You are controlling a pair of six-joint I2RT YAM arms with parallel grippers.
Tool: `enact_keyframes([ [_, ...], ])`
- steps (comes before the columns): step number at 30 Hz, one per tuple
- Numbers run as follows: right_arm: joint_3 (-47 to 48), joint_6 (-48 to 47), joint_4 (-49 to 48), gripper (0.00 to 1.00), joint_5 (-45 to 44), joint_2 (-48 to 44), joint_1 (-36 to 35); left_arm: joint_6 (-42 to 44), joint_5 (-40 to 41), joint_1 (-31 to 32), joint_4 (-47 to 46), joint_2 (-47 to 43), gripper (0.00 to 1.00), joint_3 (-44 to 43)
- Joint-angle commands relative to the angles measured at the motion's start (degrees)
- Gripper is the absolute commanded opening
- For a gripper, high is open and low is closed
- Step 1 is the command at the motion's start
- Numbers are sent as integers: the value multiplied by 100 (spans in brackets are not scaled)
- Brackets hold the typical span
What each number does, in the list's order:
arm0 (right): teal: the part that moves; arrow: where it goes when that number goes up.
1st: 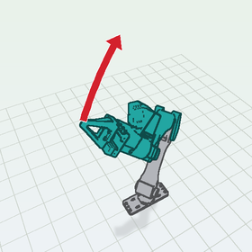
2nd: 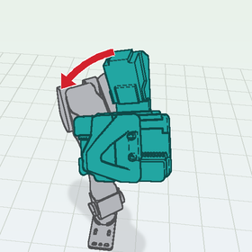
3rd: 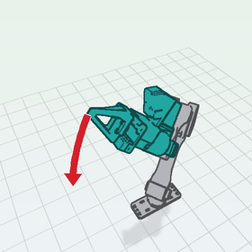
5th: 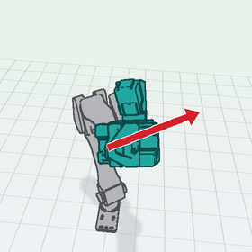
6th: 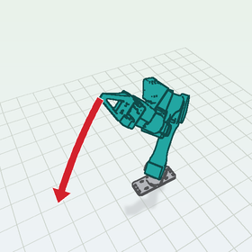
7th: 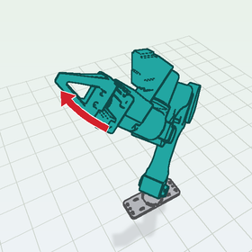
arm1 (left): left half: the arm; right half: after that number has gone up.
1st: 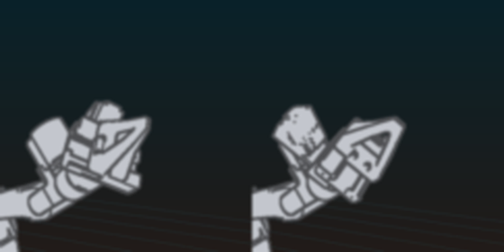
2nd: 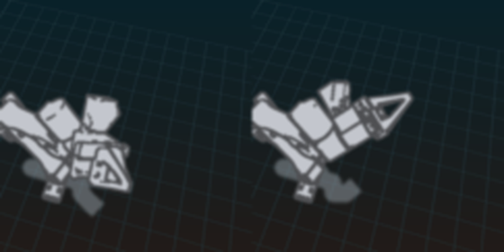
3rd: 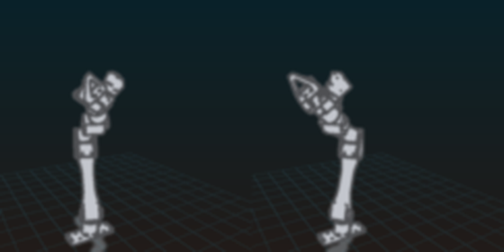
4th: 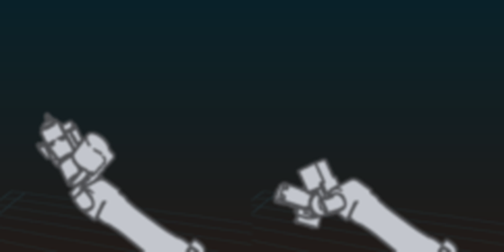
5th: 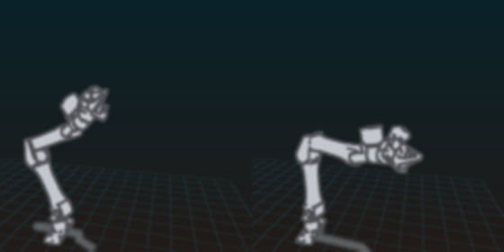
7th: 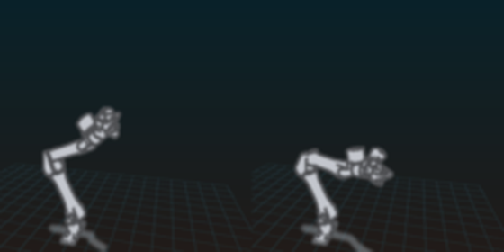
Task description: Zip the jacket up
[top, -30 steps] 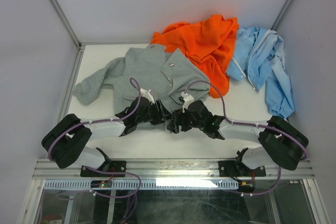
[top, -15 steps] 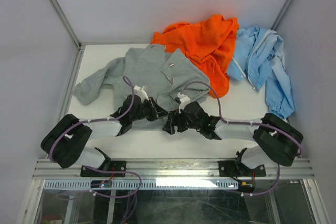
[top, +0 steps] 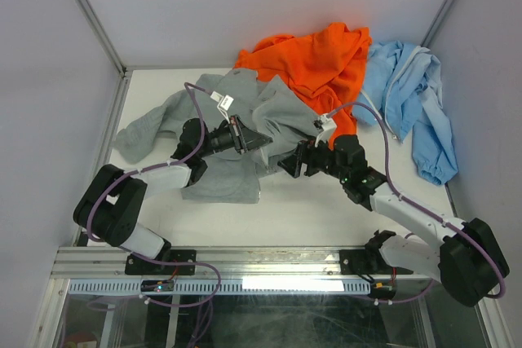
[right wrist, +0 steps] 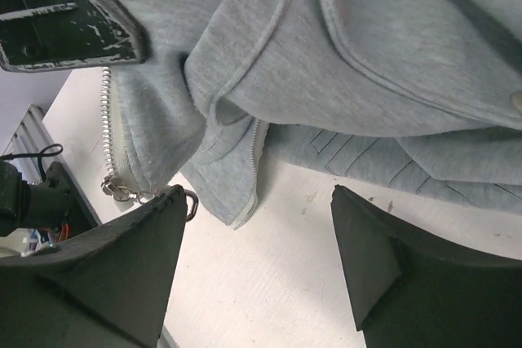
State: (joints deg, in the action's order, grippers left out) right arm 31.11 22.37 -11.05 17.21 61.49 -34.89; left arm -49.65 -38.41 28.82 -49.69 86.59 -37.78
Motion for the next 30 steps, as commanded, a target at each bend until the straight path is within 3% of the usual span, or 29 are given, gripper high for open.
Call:
enact_keyframes([
  [1,155,-200,-534,78,732,62,9,-436,-766,53,-1591,223,0,15],
  [11,-14,360,-2633,80,1293,1058,-15,-311,-853,328,-1397,248,0,266],
  [14,27,435,-3233,77,1545,1463,-36,-299,-837,330,-1316,157,0,399],
  [17,98,521,-3726,71,1777,1815,-117,57,-561,322,-620,-74,1,472],
  [21,345,423,-3727,54,1751,2197,-289,687,313,238,912,-792,9,553],
  [25,488,398,-3599,28,1472,2438,-354,1241,1410,212,2469,-1511,18,528],
  [30,751,327,-3264,6,1272,2687,-434,1440,2648,190,3750,-1946,25,411],
])
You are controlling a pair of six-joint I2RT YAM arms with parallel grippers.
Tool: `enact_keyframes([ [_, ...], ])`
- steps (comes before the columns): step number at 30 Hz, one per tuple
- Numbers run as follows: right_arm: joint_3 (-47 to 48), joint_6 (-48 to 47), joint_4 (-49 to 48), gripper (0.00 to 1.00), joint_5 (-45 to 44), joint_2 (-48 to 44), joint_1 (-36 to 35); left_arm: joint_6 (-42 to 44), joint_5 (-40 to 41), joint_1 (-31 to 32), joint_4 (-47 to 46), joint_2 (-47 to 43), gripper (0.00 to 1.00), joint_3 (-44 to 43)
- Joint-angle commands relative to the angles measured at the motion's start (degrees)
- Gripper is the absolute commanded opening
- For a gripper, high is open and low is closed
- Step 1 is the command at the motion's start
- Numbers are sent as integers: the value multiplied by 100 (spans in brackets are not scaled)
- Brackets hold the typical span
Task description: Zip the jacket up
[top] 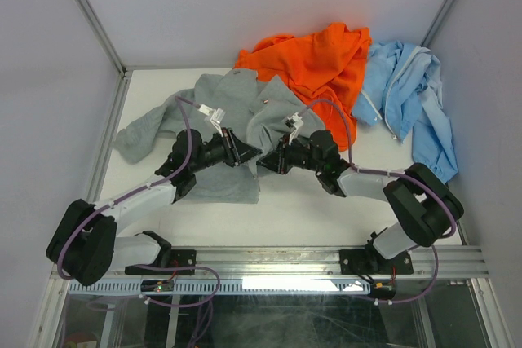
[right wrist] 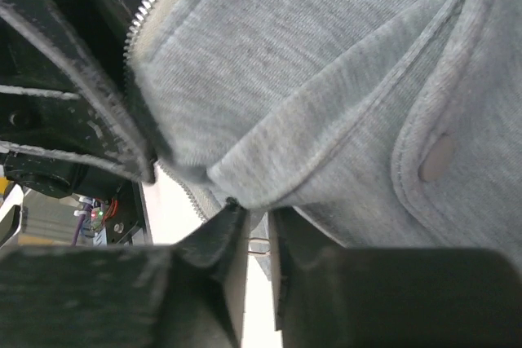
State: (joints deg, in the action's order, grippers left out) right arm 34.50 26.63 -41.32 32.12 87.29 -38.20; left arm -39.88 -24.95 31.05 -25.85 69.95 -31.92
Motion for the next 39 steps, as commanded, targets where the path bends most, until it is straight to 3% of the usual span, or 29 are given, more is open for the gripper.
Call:
enact_keyframes([
  [1,499,-135,-81,0,-298,143,-129,471,1492,-43,1540,-290,28,-209],
  [6,869,-246,357,0,-533,345,-298,446,1185,-64,1573,-477,45,-147],
  [10,1081,-152,506,0,-794,577,-358,339,1392,-68,1691,-896,60,85],
  [16,1372,-108,704,0,-890,830,-421,127,1319,-65,1677,-887,61,421],
  [19,1399,-83,705,0,-887,867,-425,16,1203,-64,1446,-718,57,544],
  [22,1410,-71,709,0,-877,877,-426,-36,1180,-69,1277,-601,47,605],
  [29,1080,-148,656,11,-737,546,-366,33,837,-67,981,-690,1,625],
  [39,-115,-81,14,43,614,-462,-43,431,-241,-65,393,-715,0,629],
])
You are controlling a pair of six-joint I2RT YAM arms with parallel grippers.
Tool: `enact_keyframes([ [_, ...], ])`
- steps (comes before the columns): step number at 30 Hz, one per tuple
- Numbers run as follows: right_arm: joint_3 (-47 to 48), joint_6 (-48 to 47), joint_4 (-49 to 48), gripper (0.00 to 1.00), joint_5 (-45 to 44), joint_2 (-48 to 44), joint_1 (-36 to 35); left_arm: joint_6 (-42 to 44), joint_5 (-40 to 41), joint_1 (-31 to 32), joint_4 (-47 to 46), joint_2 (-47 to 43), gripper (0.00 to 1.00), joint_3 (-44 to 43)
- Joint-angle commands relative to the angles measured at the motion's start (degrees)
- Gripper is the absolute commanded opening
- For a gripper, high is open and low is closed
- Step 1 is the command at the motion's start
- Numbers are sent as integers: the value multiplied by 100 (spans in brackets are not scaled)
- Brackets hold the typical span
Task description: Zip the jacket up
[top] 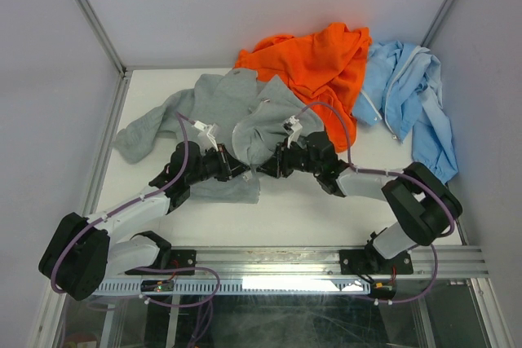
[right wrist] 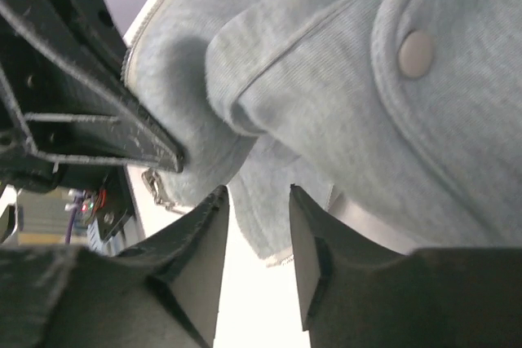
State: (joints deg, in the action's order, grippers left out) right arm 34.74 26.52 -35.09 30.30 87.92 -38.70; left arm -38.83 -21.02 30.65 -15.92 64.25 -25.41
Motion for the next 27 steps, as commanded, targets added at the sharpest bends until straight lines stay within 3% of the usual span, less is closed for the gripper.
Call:
enact_keyframes([
  [1,-188,-88,-633,45,937,-596,5,370,-741,-25,-638,-163,0,-25],
  [5,-278,-178,-586,52,1161,-851,11,472,-1317,-26,-916,-193,0,-3],
  [14,-29,-253,-429,57,1453,-720,-77,522,-1867,-7,-1341,-152,0,4],
  [27,54,-279,-713,53,1733,-379,-133,698,-2135,191,-1186,72,0,-127],
])
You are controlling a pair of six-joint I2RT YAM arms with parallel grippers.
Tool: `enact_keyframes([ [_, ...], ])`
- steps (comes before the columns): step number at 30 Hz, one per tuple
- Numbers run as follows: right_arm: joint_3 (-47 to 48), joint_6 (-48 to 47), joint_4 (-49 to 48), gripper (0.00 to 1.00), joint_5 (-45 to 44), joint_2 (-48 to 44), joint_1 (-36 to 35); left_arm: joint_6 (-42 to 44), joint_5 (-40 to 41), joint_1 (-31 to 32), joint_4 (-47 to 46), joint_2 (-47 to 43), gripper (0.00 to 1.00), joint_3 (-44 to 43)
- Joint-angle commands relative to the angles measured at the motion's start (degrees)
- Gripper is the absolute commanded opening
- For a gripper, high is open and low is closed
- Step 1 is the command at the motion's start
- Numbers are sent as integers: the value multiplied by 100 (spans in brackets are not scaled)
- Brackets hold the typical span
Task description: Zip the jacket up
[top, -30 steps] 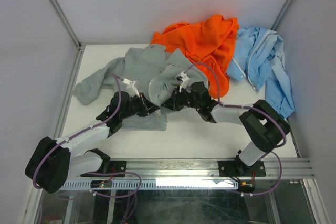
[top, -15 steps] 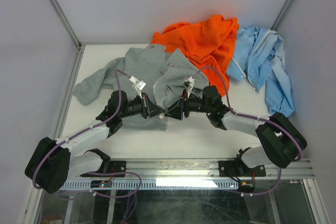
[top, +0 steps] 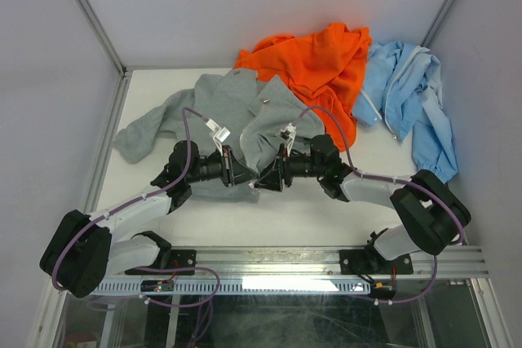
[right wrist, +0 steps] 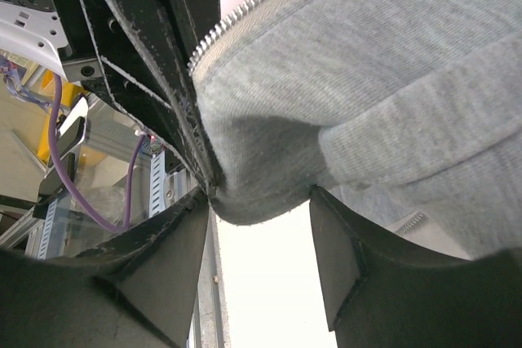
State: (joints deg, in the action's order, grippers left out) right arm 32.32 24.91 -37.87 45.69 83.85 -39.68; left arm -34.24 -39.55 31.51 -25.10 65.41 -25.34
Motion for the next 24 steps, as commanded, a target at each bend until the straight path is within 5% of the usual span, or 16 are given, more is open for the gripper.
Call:
enact_keyframes([
  [1,301,-118,-458,52,220,34,-31,264,-274,121,-225,-43,0,-144],
  [5,360,-125,-500,42,370,63,-47,303,-313,192,-164,42,0,-217],
  [11,271,-81,-645,2,394,93,-50,287,-146,197,-19,12,6,-334],
  [17,18,146,-1025,0,-116,-76,-49,157,875,193,685,-658,48,-293],
  [24,-217,379,-1764,0,-800,-157,-28,-513,1239,198,428,-1382,65,304],
])
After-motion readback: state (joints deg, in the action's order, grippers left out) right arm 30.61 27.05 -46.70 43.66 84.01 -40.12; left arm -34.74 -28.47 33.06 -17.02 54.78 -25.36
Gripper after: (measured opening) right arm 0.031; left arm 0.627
